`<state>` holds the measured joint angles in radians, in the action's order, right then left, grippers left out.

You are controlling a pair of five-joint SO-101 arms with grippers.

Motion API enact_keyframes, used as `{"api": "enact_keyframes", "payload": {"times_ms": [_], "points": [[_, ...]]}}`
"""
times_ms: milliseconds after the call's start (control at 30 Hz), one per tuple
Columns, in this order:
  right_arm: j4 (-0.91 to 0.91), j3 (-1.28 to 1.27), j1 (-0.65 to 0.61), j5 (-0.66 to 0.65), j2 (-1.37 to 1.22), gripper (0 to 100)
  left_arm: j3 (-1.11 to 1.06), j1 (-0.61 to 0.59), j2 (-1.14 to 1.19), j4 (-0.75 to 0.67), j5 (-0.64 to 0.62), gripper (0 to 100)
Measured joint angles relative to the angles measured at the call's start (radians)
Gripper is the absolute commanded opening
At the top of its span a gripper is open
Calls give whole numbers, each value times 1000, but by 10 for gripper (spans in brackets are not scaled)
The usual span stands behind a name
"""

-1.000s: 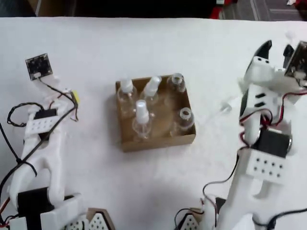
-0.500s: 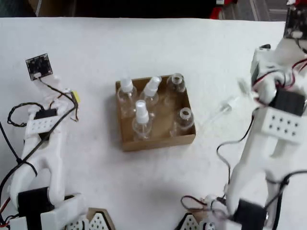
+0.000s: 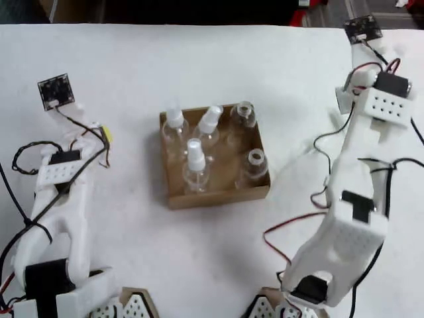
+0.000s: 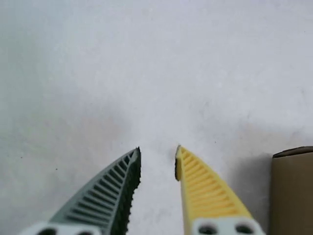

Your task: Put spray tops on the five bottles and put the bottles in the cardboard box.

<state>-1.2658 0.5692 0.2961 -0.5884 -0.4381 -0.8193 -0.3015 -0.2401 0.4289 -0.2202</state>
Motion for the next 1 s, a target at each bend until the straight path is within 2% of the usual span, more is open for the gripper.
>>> {"api": "enact_keyframes", "payload": {"times_ms": [267,500,633,900,1000], "points": [[-172,473,26,-55,-404,122,0,5,0,0,0,117],[-184,740,37,-163,-706,123,0,5,0,0,0,117],[-184,893,37,-180,-829,123,0,5,0,0,0,117],[-158,1013,29,-190,-956,111,0,5,0,0,0,117],[-147,1016,26,-192,-964,15,0,5,0,0,0,117]]}}
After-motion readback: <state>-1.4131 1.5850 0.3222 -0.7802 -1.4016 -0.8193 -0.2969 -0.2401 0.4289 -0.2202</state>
